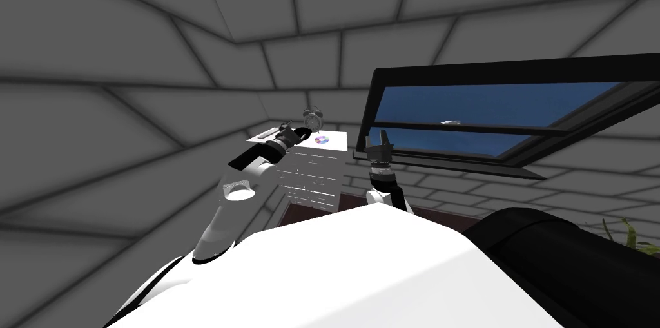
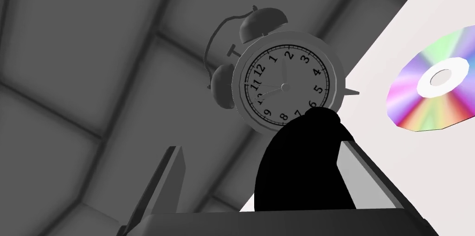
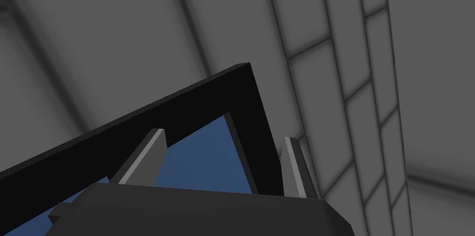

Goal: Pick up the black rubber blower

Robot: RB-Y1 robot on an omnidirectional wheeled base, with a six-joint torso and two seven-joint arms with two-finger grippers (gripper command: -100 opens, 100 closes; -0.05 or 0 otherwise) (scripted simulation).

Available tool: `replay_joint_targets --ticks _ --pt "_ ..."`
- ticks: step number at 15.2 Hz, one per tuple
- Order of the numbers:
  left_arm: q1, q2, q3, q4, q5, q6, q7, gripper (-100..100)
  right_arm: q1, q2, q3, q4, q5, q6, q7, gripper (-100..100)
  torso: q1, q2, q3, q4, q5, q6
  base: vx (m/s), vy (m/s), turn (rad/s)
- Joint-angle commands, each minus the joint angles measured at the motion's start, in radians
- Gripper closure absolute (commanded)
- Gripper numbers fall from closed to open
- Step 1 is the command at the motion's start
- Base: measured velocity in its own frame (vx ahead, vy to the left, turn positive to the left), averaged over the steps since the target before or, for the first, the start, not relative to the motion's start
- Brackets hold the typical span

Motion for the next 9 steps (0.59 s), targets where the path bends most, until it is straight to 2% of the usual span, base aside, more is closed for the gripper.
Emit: replay_joint_targets --ticks 1,2,3,6,7,9 --pt "-0.018 0.003 -0.001 0.002 0.005 0.05 0.022 -100 0.0 0.0 0.0 0.0 0.0 0.0 0.0 0 0.0 0.0 0.0 0.0 0.0 0.0 -0.002 0.054 -0.028" --pt "-0.018 0.003 -0.001 0.002 0.005 0.061 0.022 -100 0.0 0.0 0.0 0.0 0.0 0.0 0.0 0 0.0 0.0 0.0 0.0 0.0 0.0 0.0 0.035 0.0" --pt "-0.065 0.014 -0.007 0.011 0.023 0.088 0.068 -100 0.0 0.0 0.0 0.0 0.0 0.0 0.0 0 -0.001 0.0 0.0 0.0 0.0 0.0 -0.003 0.054 -0.049" --pt "-0.065 0.014 -0.007 0.011 0.023 0.14 0.071 -100 0.0 0.0 0.0 0.0 0.0 0.0 0.0 0 0.0 0.0 0.0 0.0 0.0 0.0 0.003 0.054 -0.039" --pt "-0.111 0.023 -0.013 0.019 0.04 0.167 0.118 -100 0.0 0.0 0.0 0.0 0.0 0.0 0.0 0 -0.001 0.0 0.0 0.0 0.0 0.0 0.003 0.053 -0.046" --pt "-0.111 0.023 -0.013 0.019 0.04 0.21 0.12 -100 0.0 0.0 0.0 0.0 0.0 0.0 0.0 0 0.0 0.0 0.0 0.0 0.0 0.0 0.005 0.063 -0.057"
